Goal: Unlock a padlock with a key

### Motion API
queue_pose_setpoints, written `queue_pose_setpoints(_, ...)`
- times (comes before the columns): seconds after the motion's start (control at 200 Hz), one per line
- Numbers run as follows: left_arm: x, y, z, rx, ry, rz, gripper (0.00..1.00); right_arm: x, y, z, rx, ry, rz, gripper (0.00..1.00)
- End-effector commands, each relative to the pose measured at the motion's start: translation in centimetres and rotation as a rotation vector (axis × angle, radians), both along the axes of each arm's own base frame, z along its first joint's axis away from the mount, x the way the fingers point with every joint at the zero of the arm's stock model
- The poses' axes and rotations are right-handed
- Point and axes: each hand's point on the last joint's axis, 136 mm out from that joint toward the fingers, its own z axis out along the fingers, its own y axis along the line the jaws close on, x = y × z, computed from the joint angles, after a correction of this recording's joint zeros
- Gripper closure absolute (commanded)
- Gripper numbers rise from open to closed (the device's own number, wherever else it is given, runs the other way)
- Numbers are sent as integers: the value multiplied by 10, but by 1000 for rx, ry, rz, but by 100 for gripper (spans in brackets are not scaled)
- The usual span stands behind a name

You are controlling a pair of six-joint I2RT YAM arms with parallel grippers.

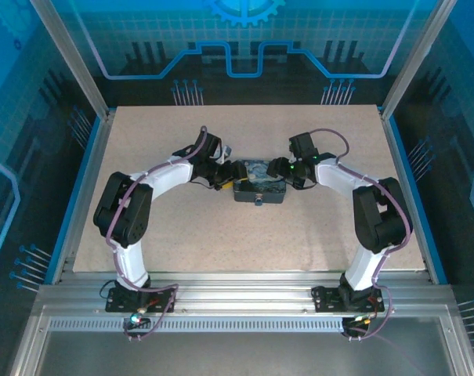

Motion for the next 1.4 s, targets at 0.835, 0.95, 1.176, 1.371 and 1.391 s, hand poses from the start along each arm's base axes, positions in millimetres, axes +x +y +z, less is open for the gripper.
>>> queue_pose_setpoints(0.835, -5, 5, 14, -24, -35, 3, 8, 4, 9, 8, 19, 2, 50, 19)
queue_pose_setpoints(0.95, -7, 14, 15, 7, -49, 21, 7, 3, 3, 11, 5, -4, 42, 16)
queue_pose_setpoints(1.176, -15, 27, 30, 13, -77, 46, 11, 0, -10, 22, -24, -26, 26, 15)
queue_pose_setpoints(1.371, -15, 52, 38, 105, -100, 100, 13, -20, -19, 43, -89, -69, 29, 16)
queue_pose_setpoints(1.391, -14, 55, 38, 116, -100, 107, 13, -23, -18, 47, -98, -78, 35, 16)
